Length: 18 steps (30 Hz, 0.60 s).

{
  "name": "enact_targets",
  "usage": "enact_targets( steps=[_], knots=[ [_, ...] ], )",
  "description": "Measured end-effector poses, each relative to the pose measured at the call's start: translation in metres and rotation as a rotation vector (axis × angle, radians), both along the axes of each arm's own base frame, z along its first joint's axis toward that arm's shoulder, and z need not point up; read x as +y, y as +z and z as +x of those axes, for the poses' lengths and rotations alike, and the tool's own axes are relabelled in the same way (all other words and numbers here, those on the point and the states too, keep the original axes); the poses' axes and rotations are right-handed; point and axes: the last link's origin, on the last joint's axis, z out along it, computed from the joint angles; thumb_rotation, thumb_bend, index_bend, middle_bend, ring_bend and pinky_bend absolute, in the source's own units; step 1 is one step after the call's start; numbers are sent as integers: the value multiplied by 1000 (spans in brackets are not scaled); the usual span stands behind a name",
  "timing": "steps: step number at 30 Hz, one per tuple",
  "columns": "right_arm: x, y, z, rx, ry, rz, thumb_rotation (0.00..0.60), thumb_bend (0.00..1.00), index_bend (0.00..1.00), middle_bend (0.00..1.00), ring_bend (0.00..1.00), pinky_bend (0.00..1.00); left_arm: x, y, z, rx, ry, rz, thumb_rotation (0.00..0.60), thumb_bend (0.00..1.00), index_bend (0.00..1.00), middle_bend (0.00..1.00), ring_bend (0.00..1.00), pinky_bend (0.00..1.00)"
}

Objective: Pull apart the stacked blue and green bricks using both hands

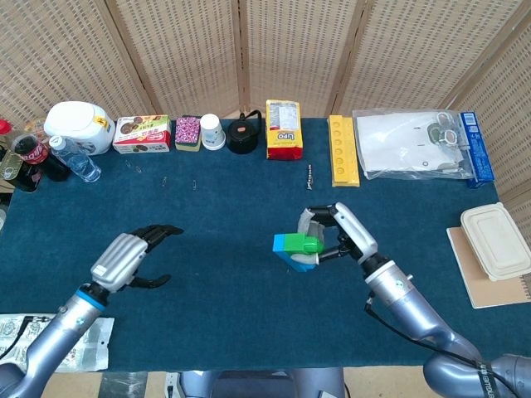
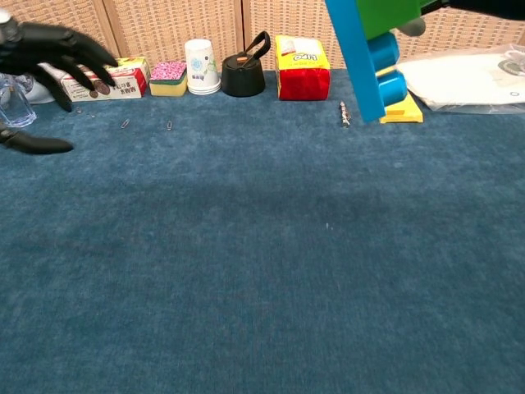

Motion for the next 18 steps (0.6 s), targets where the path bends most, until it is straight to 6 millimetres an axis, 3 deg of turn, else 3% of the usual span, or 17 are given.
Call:
enact_targets(
  steps=[12, 18],
  knots=[
    [-4, 12, 1, -190, -98, -9, 600, 74, 713, 671, 702, 707, 40, -44, 46, -514, 120, -200, 599, 126, 224, 363, 395, 481],
    [-4, 6, 2, -259, -130, -7, 600, 75, 713, 672, 704, 708, 51, -62, 59, -659, 185, -321, 526, 93, 237, 414, 446, 496]
  ],
)
